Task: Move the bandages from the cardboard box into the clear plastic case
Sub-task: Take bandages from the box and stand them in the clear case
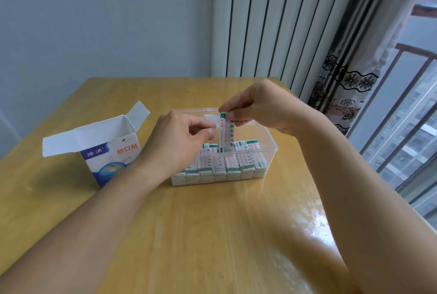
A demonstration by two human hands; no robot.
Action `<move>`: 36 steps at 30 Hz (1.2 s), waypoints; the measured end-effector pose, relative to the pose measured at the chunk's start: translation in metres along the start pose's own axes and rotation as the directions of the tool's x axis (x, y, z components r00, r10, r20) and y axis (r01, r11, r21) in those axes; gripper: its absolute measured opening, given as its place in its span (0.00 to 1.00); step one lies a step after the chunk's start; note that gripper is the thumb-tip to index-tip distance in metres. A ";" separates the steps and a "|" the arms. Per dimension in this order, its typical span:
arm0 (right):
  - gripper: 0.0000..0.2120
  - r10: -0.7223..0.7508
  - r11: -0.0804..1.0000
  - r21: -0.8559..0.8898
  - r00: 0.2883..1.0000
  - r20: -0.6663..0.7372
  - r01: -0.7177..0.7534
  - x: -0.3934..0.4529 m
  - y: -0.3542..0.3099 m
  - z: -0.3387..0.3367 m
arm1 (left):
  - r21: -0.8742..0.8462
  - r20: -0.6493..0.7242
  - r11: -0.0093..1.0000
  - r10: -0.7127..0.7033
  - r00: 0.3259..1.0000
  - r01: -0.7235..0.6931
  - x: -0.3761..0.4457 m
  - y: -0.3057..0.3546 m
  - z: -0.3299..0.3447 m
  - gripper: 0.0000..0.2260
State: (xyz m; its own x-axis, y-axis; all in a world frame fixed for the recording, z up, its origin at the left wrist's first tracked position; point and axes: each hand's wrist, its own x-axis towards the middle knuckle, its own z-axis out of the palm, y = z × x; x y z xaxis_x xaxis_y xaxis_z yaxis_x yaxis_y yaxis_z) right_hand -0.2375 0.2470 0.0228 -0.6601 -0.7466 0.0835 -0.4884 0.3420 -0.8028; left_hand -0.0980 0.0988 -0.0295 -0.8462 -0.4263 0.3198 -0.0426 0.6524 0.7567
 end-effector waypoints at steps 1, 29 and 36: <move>0.08 0.015 0.999 -0.040 1.000 0.017 -0.014 0.000 0.001 0.000 | 0.027 0.006 1.000 0.008 1.000 -0.008 0.000 -0.001 0.001 0.05; 0.09 0.144 0.907 -0.412 0.984 0.107 -0.088 0.010 0.019 0.019 | 0.075 0.056 0.997 0.011 0.998 -0.015 0.003 -0.009 0.004 0.05; 0.09 0.116 0.826 -0.561 0.990 0.076 -0.054 0.016 0.022 0.033 | 0.076 0.060 0.997 0.009 0.998 -0.013 0.002 -0.009 0.004 0.06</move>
State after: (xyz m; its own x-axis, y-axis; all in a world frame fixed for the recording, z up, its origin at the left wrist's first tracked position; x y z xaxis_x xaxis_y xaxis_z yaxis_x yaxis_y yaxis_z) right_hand -0.2402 0.2234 -0.0135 -0.6672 -0.7428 -0.0551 -0.6879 0.6429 -0.3368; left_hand -0.1013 0.0945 -0.0375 -0.8770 -0.3819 0.2916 -0.0715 0.7038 0.7068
